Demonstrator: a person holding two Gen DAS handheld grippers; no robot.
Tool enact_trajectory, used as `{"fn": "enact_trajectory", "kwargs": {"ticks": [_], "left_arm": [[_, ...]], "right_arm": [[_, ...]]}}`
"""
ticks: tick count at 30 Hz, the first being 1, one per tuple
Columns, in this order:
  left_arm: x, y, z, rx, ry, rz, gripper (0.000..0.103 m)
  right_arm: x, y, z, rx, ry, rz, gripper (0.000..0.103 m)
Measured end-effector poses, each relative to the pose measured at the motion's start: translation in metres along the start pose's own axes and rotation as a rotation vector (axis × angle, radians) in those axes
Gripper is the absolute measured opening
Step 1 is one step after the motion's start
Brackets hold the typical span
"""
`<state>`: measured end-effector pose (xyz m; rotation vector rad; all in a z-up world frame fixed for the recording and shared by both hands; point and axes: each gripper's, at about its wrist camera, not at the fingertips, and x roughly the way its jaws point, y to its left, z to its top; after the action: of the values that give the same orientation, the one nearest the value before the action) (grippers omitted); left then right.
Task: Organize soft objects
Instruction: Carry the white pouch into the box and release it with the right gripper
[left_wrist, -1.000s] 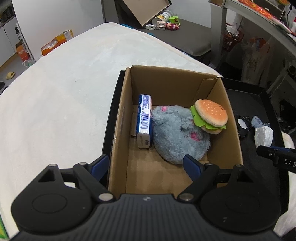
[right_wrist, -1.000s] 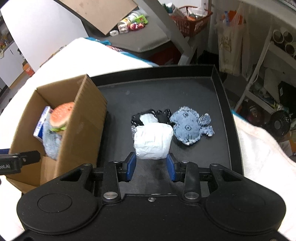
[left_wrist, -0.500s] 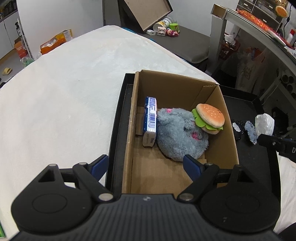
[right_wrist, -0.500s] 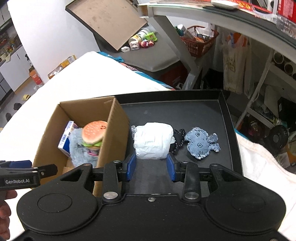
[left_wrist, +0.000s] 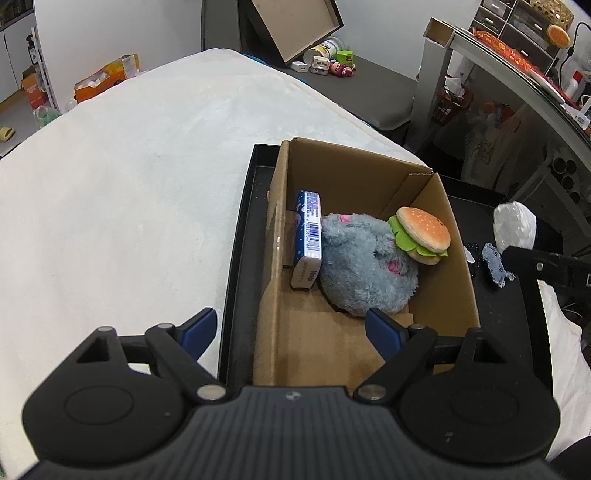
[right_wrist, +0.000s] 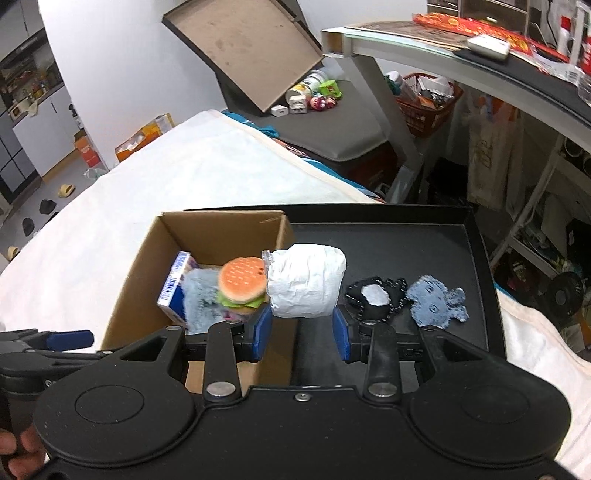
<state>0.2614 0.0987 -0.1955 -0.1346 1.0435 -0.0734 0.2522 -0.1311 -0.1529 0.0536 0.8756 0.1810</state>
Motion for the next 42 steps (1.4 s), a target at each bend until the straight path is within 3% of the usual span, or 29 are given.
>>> {"fn": "enact_trajectory", "kwargs": {"ticks": [10, 27, 42], "left_arm": [[0.004, 0.013, -0.008, -0.006, 0.006, -0.047, 0.082], [0.012, 0.040, -0.018, -0.058, 0.019, -0.120, 0.024], [0.015, 0.040, -0.019, -0.057, 0.020, -0.163, 0.018]], "right_arm": [[0.006, 0.037, 0.005, -0.045, 0.010, 0.048, 0.036], [0.030, 0.088, -0.001, -0.096, 0.098, 0.146, 0.036], [0.046, 0.100, -0.007, -0.090, 0.171, 0.185, 0.040]]}}
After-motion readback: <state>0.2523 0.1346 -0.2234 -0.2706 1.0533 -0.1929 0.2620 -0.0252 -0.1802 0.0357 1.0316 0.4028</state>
